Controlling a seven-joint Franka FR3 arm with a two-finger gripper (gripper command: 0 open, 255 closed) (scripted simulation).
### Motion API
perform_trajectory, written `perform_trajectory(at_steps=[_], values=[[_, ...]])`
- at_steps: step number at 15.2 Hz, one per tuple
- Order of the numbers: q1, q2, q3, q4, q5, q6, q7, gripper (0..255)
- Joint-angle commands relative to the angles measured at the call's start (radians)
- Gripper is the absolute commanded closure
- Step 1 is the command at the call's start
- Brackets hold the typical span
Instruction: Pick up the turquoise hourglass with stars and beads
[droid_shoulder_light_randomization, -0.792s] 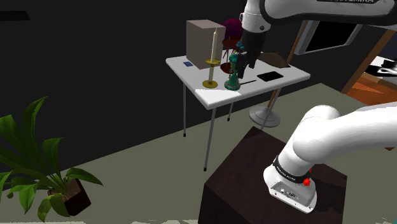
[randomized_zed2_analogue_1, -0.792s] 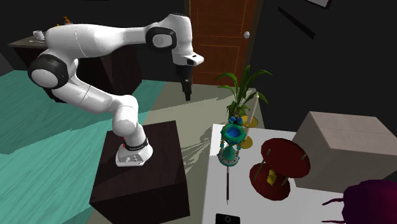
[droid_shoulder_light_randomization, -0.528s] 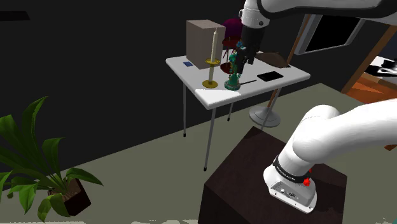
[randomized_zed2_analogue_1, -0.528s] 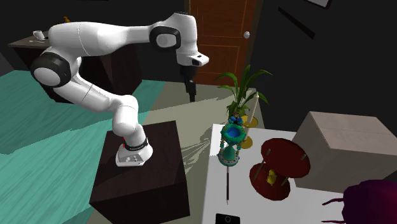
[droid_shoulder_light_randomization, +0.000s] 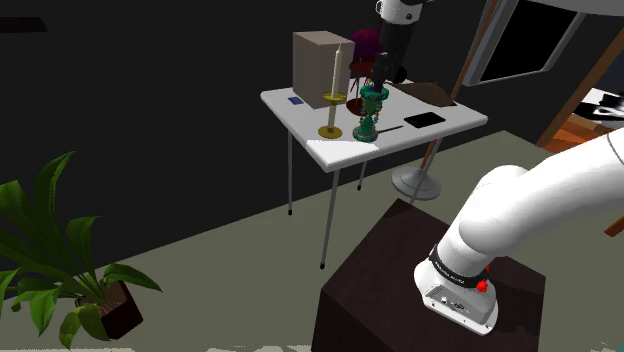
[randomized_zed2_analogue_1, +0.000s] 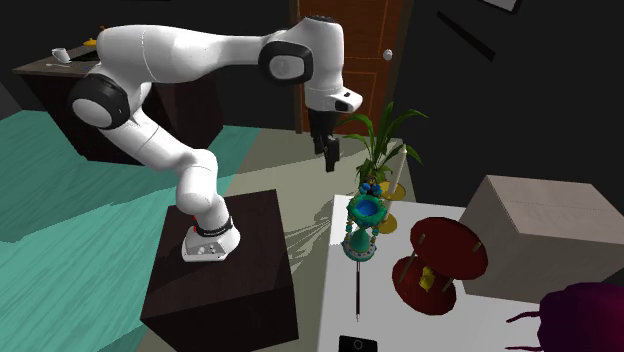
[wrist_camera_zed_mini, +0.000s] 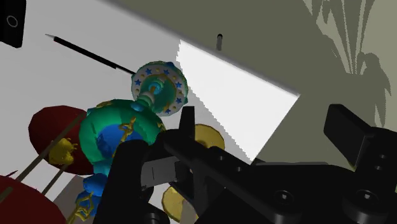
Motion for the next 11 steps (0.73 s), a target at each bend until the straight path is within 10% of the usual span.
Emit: perform_trajectory(at_steps=[1,11], values=[[0.001,0.069,-0.038,0.076,0.006,-0.001,-0.056,0],[-0.021,0.462,-0.221,0.515,0.141,-0.058,-0.361,0]])
